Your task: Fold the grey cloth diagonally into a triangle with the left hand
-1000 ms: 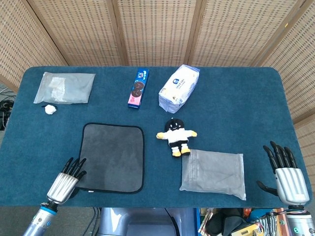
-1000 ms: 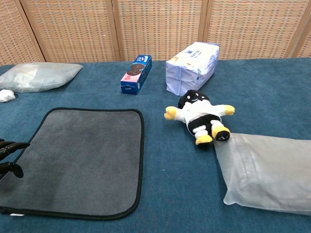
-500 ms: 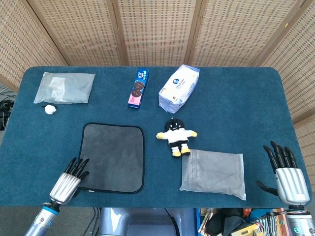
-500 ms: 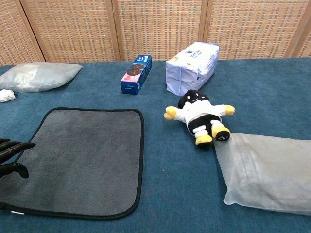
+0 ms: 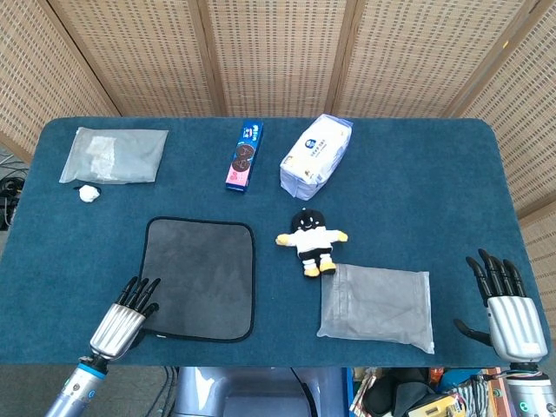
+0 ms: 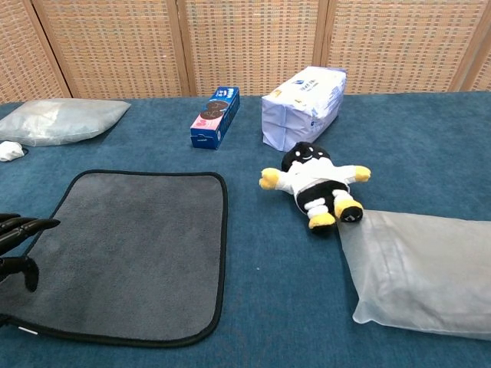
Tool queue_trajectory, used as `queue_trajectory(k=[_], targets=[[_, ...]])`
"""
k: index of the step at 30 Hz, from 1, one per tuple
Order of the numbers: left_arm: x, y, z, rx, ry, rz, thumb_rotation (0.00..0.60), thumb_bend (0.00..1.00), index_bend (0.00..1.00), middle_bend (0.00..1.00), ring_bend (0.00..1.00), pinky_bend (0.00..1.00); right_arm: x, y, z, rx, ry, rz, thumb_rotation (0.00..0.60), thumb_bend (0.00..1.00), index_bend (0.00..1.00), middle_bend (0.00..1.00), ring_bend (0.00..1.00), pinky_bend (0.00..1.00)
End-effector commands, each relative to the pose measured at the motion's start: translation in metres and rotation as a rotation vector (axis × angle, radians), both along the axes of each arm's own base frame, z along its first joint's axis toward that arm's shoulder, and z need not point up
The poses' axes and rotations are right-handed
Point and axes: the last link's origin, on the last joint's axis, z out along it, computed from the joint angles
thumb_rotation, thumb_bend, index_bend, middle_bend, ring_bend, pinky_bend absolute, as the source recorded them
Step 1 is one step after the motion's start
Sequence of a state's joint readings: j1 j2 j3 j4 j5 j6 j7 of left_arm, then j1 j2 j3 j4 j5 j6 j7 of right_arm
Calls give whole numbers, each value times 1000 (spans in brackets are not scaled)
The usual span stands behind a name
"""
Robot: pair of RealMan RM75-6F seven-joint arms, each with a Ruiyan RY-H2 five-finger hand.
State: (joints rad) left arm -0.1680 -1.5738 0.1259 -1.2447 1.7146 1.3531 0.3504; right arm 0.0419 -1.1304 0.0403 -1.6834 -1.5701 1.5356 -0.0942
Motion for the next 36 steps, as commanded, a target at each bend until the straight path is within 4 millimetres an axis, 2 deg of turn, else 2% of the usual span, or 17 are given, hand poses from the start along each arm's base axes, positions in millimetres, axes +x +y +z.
queue_trajectory(k=[1,12,24,36], targets=[[0,0,1,1,-11,-4,600,368,524,0,0,0,0,-1,0,0,1,0,600,0,0,0,0,0],[-4,3,3,9,4,3,600,369,584,0,0,0,0,0,0,-2,1,-3,600,0,0,0,0,0],[4,17,4,18,5,-18,600,369,671,0,0,0,0,0,0,-3,0,-2,600,0,0,0,0,0],[17,38,7,22,51,-51,600,372,677,0,0,0,-1,-1,0,1,-5,-4,600,0,0,0,0,0]])
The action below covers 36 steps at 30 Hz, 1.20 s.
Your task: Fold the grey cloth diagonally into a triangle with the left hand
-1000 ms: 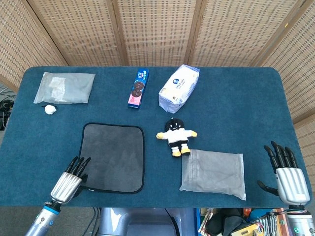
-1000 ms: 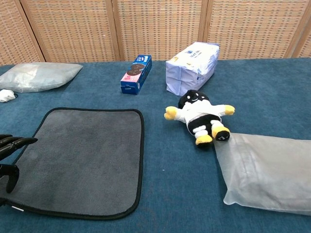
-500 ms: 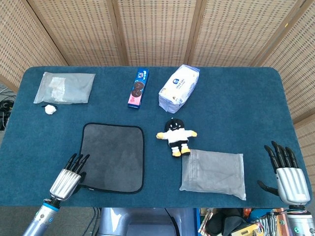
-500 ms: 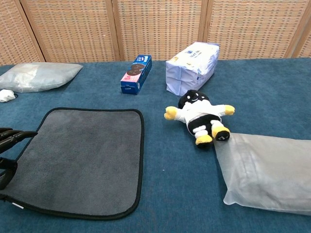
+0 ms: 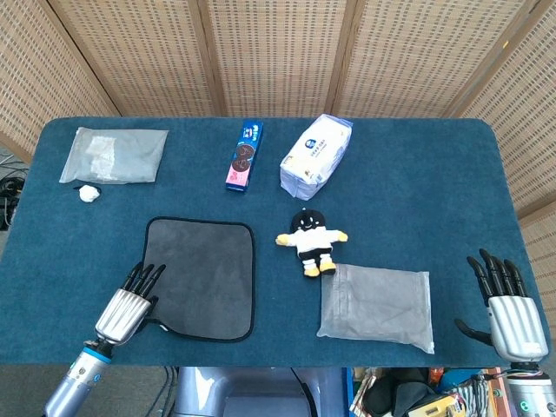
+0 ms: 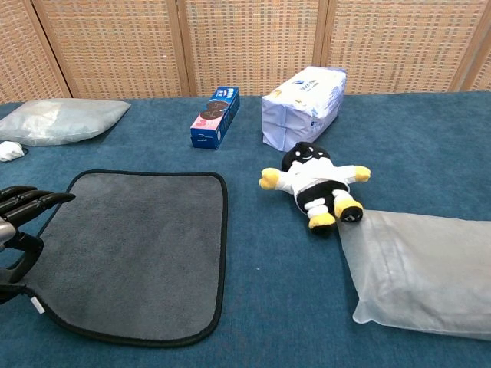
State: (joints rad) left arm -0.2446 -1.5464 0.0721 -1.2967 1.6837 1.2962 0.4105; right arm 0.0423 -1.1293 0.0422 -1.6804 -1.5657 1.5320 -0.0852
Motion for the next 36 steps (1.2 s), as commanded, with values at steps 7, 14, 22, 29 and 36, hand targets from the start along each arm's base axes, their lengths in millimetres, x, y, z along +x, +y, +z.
queue_trajectory(k=[7,14,22,29,36], targets=[[13,13,-1,-2,17,-24,600,446,677,0,0,0,0,0,-1,3,0,1,600,0,0,0,0,0],[22,24,3,17,21,-40,600,455,677,0,0,0,0,0,-1,8,-2,3,600,0,0,0,0,0],[34,43,6,36,31,-53,600,462,677,0,0,0,0,-1,-3,16,-1,1,600,0,0,0,0,0],[50,65,2,50,44,-87,600,463,677,0,0,0,-1,-2,-4,19,-3,0,600,0,0,0,0,0],[77,98,-12,62,84,-154,600,463,677,0,0,0,-3,-3,-4,25,-14,-6,600,0,0,0,0,0]])
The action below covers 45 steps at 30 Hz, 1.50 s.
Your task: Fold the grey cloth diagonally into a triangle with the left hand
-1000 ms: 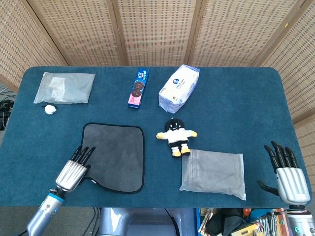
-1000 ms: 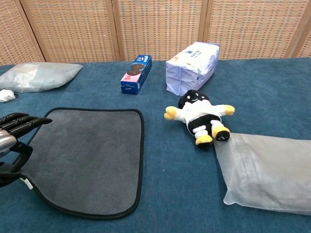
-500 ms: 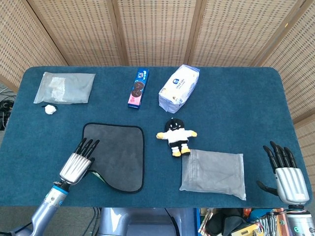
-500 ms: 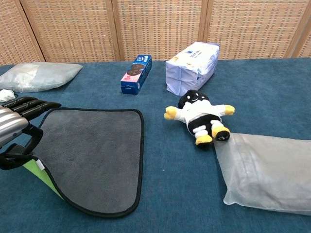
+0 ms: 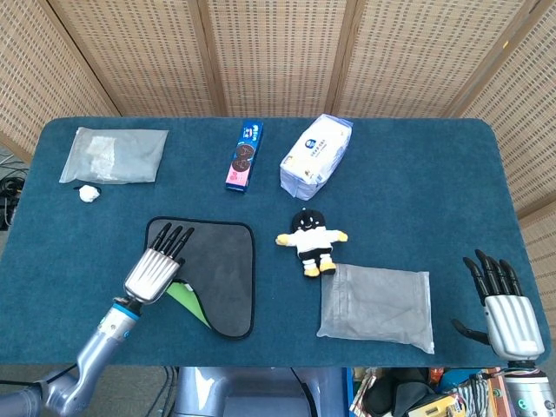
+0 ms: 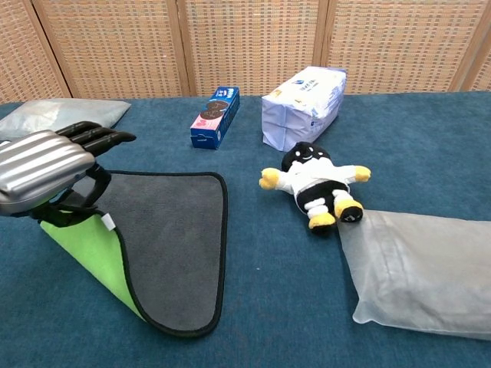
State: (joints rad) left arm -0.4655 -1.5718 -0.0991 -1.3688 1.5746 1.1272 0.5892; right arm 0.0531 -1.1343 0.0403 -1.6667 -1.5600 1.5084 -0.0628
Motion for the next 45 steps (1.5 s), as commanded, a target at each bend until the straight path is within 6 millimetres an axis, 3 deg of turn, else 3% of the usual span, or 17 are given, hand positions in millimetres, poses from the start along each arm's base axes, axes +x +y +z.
queue_trajectory(k=[1,13,26,45], targets=[[10,15,-7,11,23,-17,600,464,677,0,0,0,-1,-1,-1,5,-1,-3,600,0,0,0,0,0],[36,39,-27,15,51,-60,600,463,677,0,0,0,-6,-5,-1,17,-20,-19,600,0,0,0,0,0],[69,59,-36,31,65,-121,600,463,677,0,0,0,-10,-9,-2,30,-36,-30,600,0,0,0,0,0],[91,79,-51,43,91,-122,600,463,677,0,0,0,-13,-11,-4,42,-42,-40,600,0,0,0,0,0]])
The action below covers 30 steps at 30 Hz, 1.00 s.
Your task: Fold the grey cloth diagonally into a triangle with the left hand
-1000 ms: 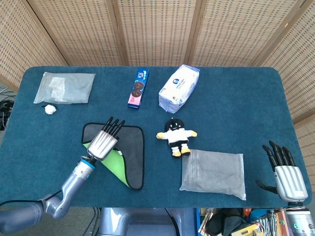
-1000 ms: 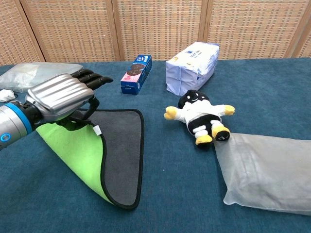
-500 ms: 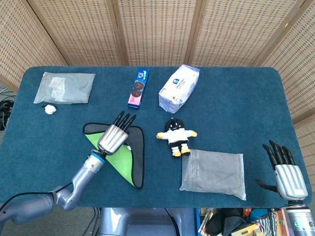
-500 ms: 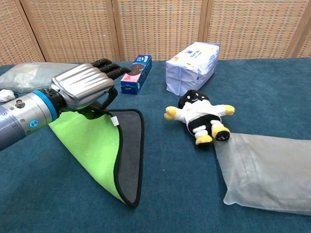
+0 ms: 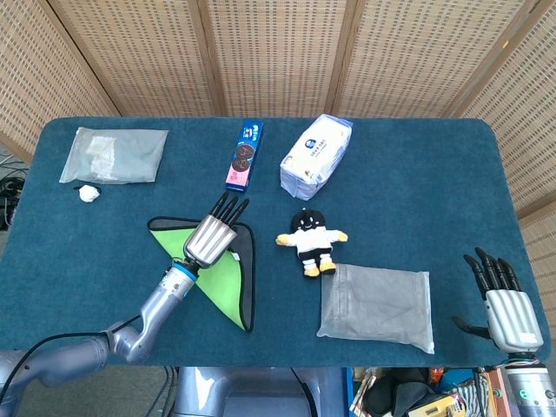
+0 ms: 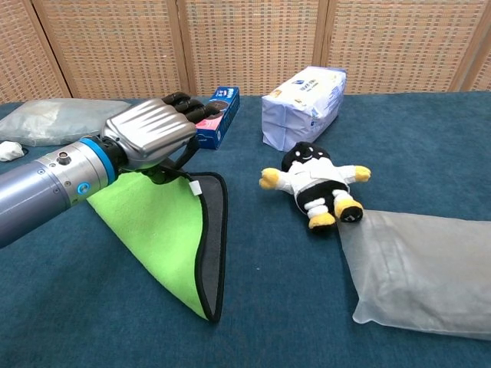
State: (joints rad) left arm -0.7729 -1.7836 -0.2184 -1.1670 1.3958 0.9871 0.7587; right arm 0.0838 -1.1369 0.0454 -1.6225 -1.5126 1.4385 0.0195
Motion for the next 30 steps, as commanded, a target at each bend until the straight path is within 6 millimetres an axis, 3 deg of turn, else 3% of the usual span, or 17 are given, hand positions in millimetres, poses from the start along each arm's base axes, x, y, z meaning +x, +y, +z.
queue_trajectory(k=[1,20,23,30], targets=[[4,3,-1,0,0,-2,600,463,677,0,0,0,0,0,0,-1,-1,1,600,0,0,0,0,0],[8,10,-22,-7,30,23,600,464,667,0,0,0,-1,-1,-2,7,2,-3,600,0,0,0,0,0],[10,12,-22,11,37,24,600,463,569,0,0,0,0,-1,-2,7,2,0,600,0,0,0,0,0],[15,14,-23,61,22,22,600,463,192,0,0,0,2,-1,-3,5,3,8,600,0,0,0,0,0]])
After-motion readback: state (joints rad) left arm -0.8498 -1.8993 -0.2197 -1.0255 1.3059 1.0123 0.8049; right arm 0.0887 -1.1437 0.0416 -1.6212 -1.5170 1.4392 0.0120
